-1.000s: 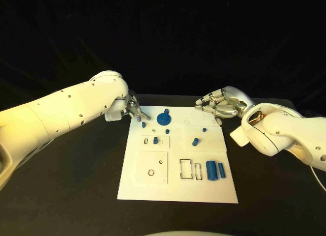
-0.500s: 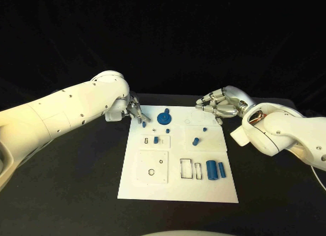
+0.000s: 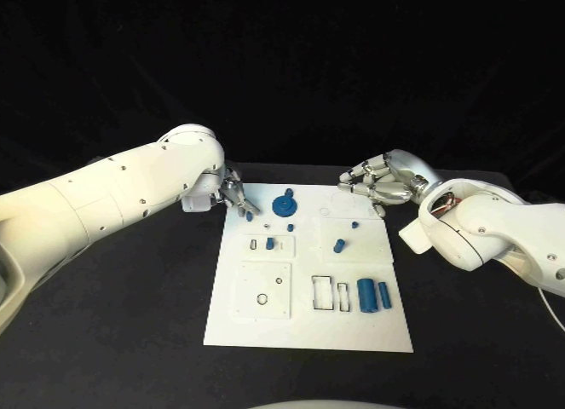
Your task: Assemble the parts on the task board
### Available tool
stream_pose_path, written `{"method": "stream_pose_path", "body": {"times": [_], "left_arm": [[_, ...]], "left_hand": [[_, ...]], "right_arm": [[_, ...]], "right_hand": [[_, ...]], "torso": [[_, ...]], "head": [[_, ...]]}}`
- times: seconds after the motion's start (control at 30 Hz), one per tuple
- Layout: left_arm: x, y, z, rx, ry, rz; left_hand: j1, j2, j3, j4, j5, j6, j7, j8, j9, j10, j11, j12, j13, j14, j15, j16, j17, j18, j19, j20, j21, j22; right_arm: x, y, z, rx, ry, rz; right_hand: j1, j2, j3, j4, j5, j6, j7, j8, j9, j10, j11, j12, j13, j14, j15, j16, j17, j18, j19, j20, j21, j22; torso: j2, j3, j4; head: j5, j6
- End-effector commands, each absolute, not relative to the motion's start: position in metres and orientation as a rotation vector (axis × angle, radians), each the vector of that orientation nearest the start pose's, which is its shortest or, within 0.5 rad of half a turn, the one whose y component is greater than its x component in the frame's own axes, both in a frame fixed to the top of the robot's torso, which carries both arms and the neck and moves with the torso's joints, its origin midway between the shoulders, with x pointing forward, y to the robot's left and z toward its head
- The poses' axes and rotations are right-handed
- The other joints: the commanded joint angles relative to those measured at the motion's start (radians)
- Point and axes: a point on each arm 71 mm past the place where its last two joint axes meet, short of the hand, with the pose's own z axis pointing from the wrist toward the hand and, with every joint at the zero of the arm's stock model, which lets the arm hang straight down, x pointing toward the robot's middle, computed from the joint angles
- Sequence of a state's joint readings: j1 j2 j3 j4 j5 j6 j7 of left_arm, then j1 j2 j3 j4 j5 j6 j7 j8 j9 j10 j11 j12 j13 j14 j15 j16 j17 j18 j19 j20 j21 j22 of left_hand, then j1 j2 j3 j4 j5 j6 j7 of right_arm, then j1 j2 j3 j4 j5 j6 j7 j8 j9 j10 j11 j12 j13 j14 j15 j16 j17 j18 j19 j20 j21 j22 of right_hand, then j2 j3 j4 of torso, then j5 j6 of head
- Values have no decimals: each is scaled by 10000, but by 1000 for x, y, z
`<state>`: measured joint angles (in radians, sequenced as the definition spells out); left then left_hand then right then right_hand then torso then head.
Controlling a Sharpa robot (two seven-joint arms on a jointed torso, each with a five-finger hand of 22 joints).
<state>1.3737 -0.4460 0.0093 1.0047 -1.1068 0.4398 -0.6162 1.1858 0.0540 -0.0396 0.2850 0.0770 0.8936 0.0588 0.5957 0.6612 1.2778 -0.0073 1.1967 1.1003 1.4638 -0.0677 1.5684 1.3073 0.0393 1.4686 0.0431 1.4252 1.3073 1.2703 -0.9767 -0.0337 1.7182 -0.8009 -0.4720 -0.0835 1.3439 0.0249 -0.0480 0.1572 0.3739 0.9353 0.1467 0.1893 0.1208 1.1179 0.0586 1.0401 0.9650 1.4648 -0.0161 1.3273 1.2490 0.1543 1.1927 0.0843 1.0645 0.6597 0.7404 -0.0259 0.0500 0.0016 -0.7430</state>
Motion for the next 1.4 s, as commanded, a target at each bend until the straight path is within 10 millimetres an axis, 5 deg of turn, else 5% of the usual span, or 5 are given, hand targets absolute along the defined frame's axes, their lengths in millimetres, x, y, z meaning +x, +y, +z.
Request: {"method": "stream_pose_path", "body": {"times": [0.03,0.67,0.87,1.17,1.4], "left_arm": [[582,162,-155,-1053,23735,-1884],[581,161,-157,-1209,23779,-1940],[582,162,-156,-1426,23556,-2069],[582,164,-156,-1669,23624,-2362],[580,167,-155,-1949,23501,-2783]], "left_hand": [[152,31,-25,-24,43,42,2,47,-10,43,-26,33,-19,1070,-8,24,2635,65,75,-2,20,972],[995,357,266,-243,70,11,-33,37,-24,31,-59,15,-39,1070,-34,24,2635,63,84,-24,15,1000],[2443,701,1546,-1059,195,-252,-105,-114,-91,-114,-144,-149,-148,1070,-125,24,2635,76,60,-111,-31,974],[1915,-858,5448,-1428,392,-404,110,43,62,-161,-13,-429,-421,1070,25,24,2635,85,33,8,-98,988],[1388,-1266,6501,-1705,474,-409,84,231,213,-63,5,-368,-381,1070,15,24,2635,71,65,14,-67,1056]], "right_arm": [[464,-219,-138,4914,16310,9704],[463,-218,-138,4893,16296,9782],[463,-218,-138,4901,16387,9759],[463,-217,-139,4895,16490,9747],[463,-217,-139,4892,16544,9740]], "right_hand": [[57,37,8,75,64,-53,9,-11,-15,-24,23,21,14,310,-9,-10,7,61,-33,20,-62,-2],[67,40,10,75,81,-52,8,-8,-15,-8,23,41,32,311,-10,-11,6,59,-26,20,-59,6],[72,42,11,77,93,-51,9,-6,-15,-4,23,46,35,310,-10,-18,-1,61,-29,20,-66,-4],[77,44,11,80,106,-51,9,-4,-15,1,23,53,38,309,-10,-25,-9,63,-31,20,-74,-16],[87,47,13,82,129,-44,7,3,-13,10,21,65,45,310,-10,-27,-10,63,-28,20,-78,-16]], "torso": [[-2,2,-12],[2,1,-8],[2,0,-4],[-4,3,0],[-3,3,0]], "head": [[11,8],[14,-49],[25,-48],[33,-79],[49,-92]]}}
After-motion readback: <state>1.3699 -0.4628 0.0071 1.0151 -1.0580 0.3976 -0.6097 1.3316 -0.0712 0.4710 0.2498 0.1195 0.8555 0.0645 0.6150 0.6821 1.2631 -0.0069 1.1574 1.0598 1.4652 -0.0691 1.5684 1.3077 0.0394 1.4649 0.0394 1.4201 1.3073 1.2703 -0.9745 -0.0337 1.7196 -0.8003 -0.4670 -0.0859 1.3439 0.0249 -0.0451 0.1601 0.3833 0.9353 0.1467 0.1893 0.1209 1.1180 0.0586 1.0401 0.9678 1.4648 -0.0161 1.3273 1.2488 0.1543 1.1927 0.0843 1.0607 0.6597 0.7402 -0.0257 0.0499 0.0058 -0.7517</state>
